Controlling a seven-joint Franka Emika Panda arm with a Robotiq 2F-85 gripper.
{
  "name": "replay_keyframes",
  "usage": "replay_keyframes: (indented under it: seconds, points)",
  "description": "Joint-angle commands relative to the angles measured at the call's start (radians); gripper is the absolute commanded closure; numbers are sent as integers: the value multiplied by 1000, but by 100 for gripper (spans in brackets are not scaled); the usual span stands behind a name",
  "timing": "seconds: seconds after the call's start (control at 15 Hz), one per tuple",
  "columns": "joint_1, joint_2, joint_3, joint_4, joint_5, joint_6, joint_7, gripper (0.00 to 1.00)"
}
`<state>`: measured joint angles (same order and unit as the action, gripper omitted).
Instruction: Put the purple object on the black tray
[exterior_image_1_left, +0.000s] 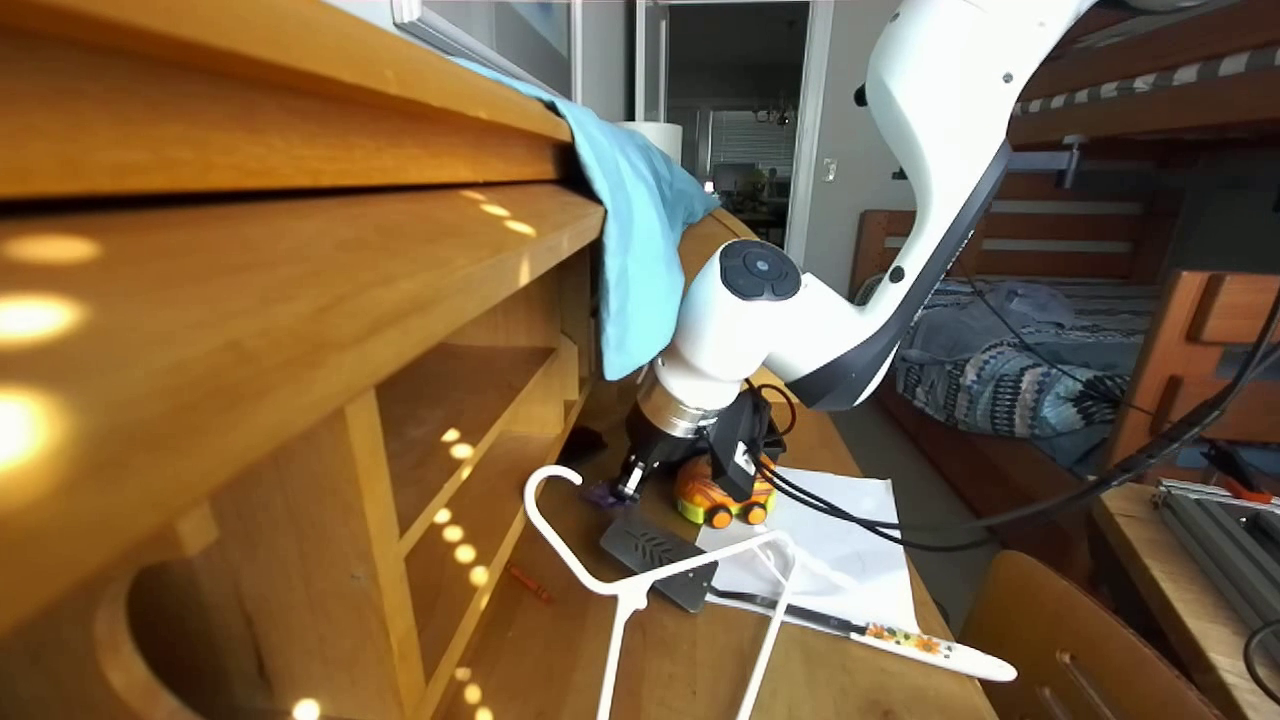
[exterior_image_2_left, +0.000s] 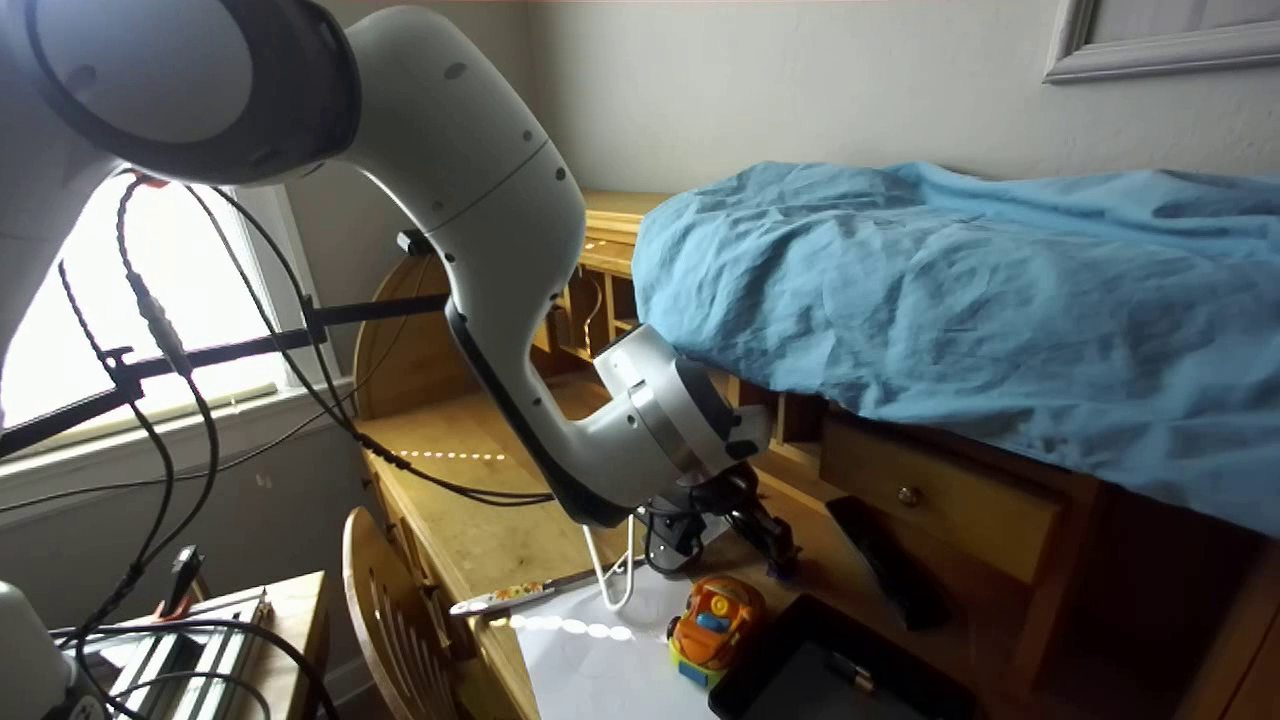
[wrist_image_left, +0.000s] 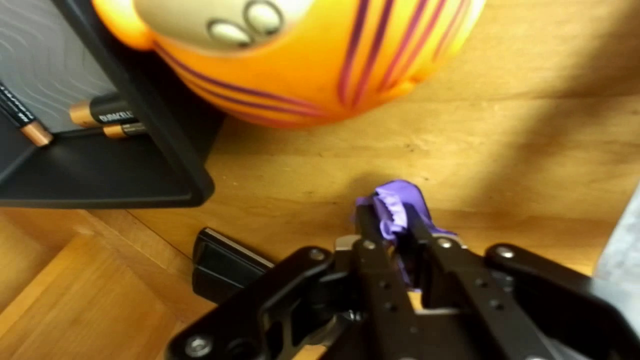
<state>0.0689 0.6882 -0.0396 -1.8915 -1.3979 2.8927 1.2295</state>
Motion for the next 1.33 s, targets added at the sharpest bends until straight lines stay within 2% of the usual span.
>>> replay_keyframes:
  seconds: [0.0,0.13,0.47,0.53,0.8,1.07,1.27]
  points:
    - [61,-111,-32,-105,-40,-89,136,96]
    - [101,-165,-42,-150,-52,-155,209,96]
    - [173,-301,-37,-305,14,-384,392,96]
    - [135,-328,11,-339,22,-439,425,96]
    - [76,-388,44,-414,128,-545,468,96]
    - [-18,-451,17,-444,229,-530,402,96]
    - [-94,-443,-9,-397,301,-508,290,96]
